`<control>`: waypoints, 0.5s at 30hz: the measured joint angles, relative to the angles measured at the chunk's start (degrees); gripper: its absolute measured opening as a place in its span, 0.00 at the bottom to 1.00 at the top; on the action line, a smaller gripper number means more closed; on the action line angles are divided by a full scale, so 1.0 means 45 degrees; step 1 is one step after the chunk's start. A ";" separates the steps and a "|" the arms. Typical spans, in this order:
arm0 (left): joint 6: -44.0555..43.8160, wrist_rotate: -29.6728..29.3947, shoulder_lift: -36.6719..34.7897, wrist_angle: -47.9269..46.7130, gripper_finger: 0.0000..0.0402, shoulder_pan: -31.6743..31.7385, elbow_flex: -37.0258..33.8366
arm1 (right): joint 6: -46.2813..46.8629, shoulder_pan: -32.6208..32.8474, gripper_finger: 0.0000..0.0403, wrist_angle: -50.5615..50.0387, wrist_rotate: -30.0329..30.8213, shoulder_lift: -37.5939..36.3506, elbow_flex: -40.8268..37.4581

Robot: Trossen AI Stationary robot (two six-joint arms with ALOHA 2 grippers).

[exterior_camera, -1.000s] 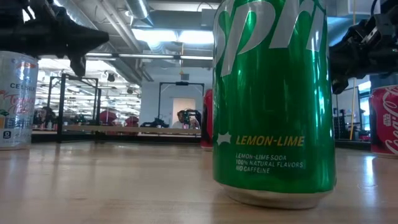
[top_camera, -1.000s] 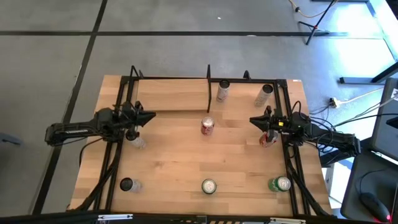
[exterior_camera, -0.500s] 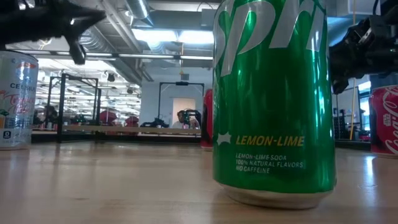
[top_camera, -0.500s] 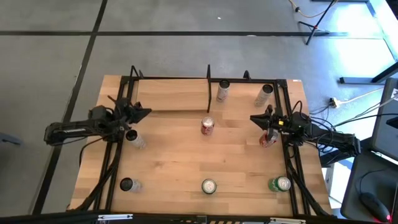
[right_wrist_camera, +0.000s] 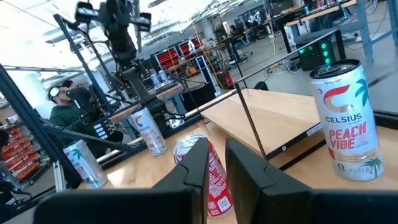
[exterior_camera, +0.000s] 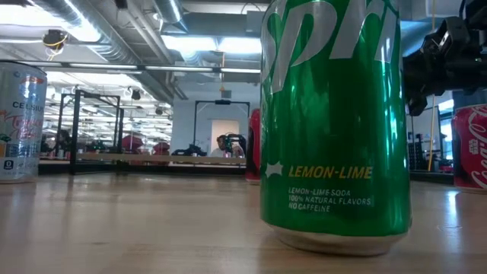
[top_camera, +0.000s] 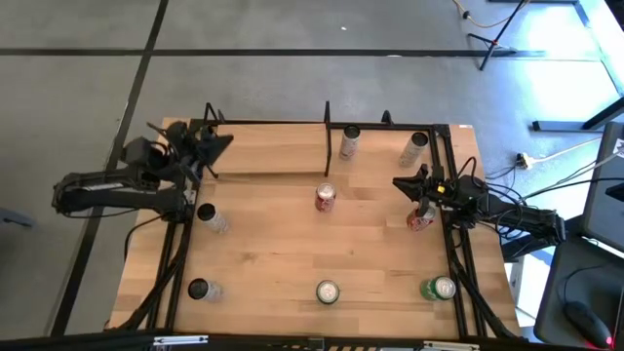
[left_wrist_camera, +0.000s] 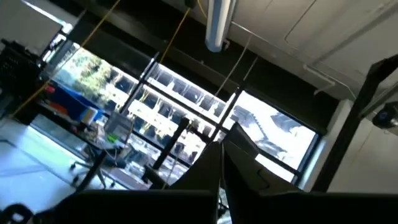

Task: Place canned beverage on shelf
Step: Put the bottom white yellow soda can on the shelf

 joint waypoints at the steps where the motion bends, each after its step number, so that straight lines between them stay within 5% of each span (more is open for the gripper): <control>1: 0.0331 -0.0266 0.0170 -0.0003 0.03 0.0000 0.0338 | 0.0000 0.0002 0.11 -0.0020 0.0000 0.0000 0.0000; 8: 0.1777 -0.2499 0.1169 -0.0109 0.04 0.0010 0.2108 | 0.0349 0.0005 0.11 -0.0024 0.0000 0.0000 0.0000; 15: 0.3047 -0.1677 0.2808 -0.1558 0.23 0.0000 0.3780 | 0.0988 0.0003 0.11 -0.0036 0.0355 0.0000 0.0006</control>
